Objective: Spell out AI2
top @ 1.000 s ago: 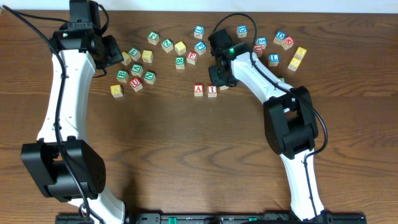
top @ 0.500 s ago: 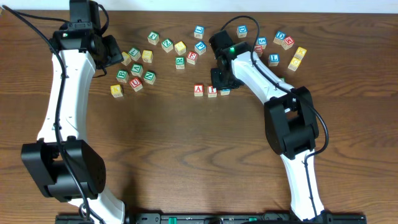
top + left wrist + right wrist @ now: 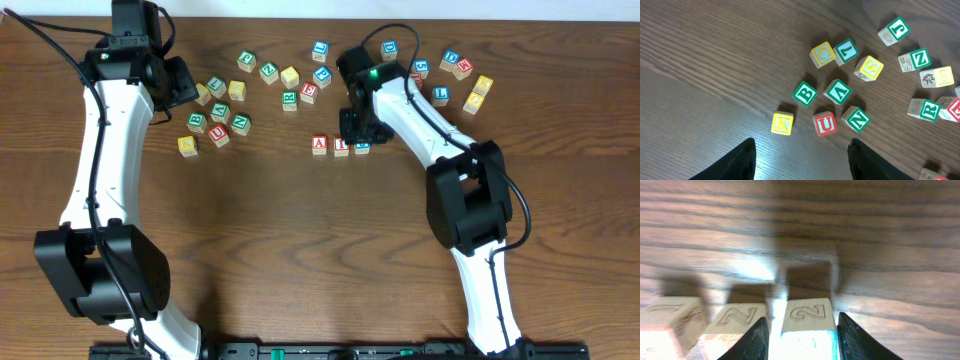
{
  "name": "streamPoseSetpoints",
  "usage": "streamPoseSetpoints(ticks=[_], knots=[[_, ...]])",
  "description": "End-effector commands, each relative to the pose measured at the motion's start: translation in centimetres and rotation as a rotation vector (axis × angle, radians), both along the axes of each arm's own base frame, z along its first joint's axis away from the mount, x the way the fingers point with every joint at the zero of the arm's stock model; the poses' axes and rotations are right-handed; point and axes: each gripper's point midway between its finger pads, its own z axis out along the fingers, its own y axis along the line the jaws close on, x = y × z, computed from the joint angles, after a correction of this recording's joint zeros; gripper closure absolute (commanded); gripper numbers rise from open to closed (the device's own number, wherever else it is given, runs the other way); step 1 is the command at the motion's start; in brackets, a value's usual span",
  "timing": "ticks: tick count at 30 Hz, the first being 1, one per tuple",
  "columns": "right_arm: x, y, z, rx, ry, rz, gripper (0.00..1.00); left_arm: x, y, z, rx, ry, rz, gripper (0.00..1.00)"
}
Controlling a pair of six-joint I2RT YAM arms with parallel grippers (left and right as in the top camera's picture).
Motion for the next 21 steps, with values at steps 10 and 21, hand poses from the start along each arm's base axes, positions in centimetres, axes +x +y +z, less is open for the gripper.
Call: streamPoseSetpoints(ticks=[10, 21], knots=[[2.7, -2.0, 5.6, 0.016, -0.068, -0.039, 0.60, -0.6, 0.2, 0.9, 0.005, -0.009, 0.010, 0.41], [-0.3, -7.5, 10.2, -0.024, 0.042, 0.015, 0.62, -3.2, -4.2, 0.5, -0.121, 0.080, -0.093, 0.43]])
